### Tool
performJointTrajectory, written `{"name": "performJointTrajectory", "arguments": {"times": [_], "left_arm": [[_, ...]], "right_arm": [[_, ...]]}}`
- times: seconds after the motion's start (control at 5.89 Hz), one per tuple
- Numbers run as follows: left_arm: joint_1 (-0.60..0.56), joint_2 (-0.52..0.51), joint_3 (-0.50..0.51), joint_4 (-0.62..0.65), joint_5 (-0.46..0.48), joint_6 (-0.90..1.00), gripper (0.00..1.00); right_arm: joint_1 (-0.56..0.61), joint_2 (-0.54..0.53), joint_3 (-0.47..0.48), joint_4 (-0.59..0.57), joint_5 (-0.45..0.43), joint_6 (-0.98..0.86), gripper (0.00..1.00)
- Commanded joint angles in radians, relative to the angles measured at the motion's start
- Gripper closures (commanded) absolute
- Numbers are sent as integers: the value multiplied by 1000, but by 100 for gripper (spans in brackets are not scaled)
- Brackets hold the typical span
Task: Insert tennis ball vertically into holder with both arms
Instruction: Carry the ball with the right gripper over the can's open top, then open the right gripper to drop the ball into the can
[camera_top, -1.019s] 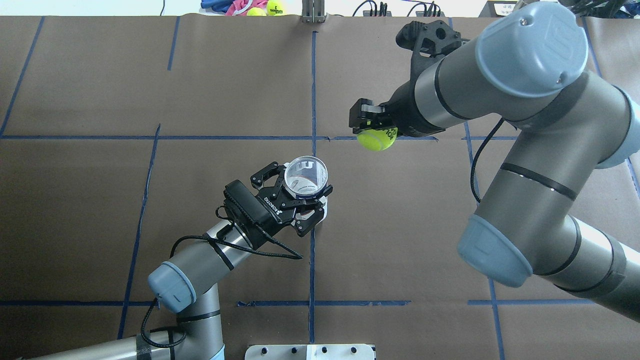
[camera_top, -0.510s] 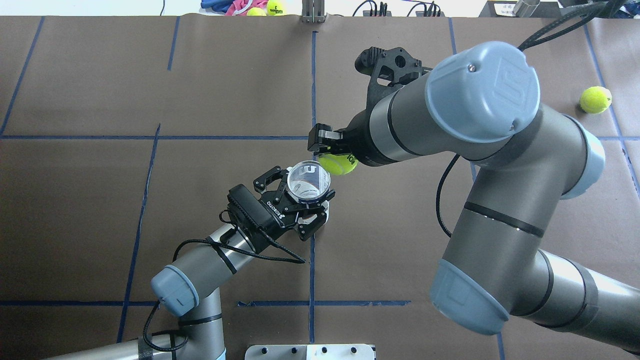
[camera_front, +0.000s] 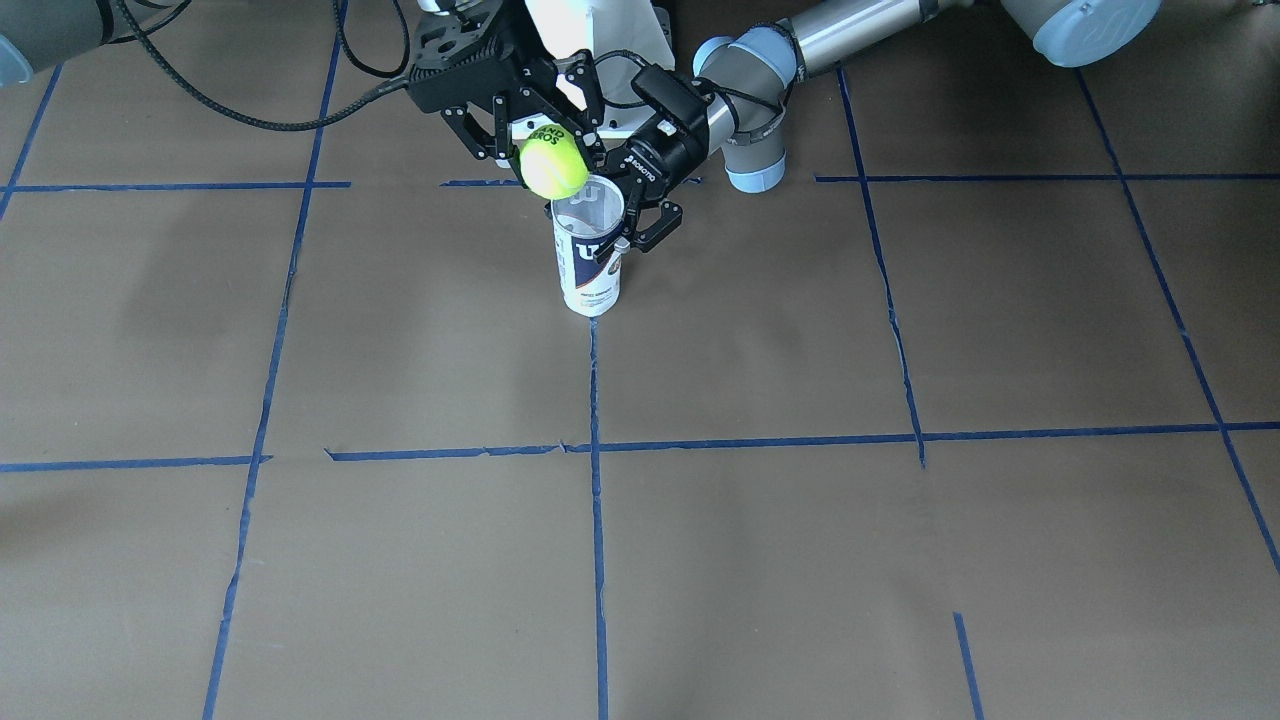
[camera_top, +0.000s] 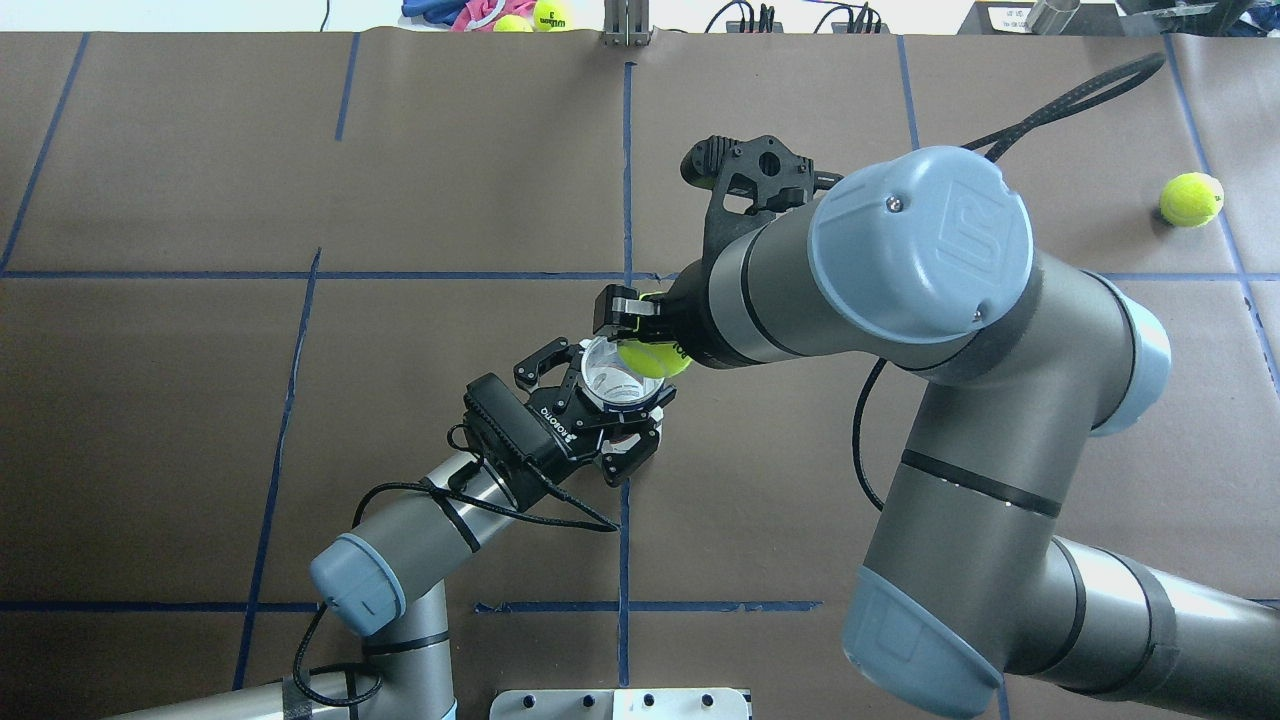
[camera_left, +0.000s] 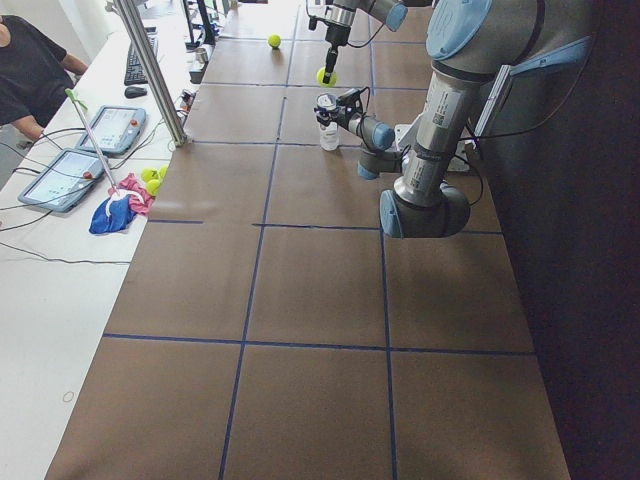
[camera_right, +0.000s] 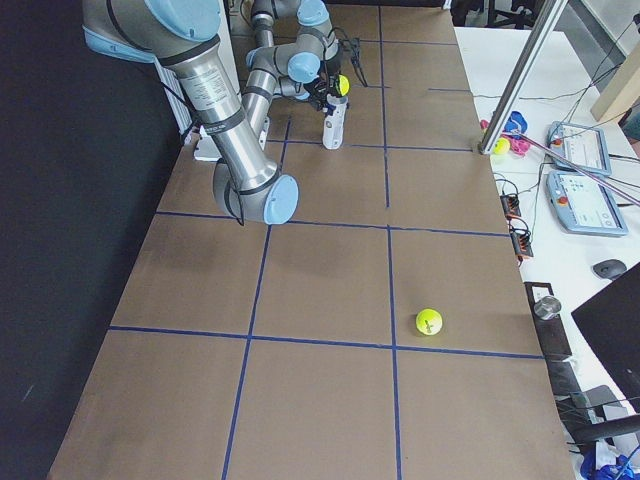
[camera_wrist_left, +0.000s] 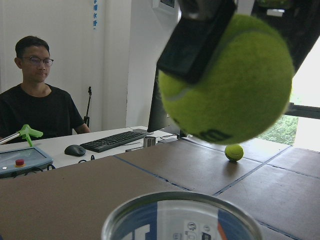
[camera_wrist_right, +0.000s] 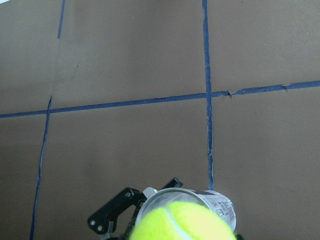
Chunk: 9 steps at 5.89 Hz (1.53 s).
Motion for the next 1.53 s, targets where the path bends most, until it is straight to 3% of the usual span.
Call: {"name": "performJointTrajectory", "arguments": {"times": [0.0, 0.17, 0.51, 1.19, 1.36], "left_arm": [[2, -2, -1, 0, 0, 0, 20], [1, -2, -1, 0, 0, 0, 20], [2, -1, -1, -3, 0, 0, 17], [2, -2, -1, -5, 0, 0, 16], [1, -1, -1, -5, 0, 0, 16]], "right_arm": [[-37, 13, -8, -1, -39, 1, 89], [-37, 14, -11, -2, -39, 1, 88], [-37, 17, -21, -2, -39, 1, 71], [-37, 43, -55, -2, -46, 38, 20], [-37, 42, -55, -2, -44, 38, 13]]}}
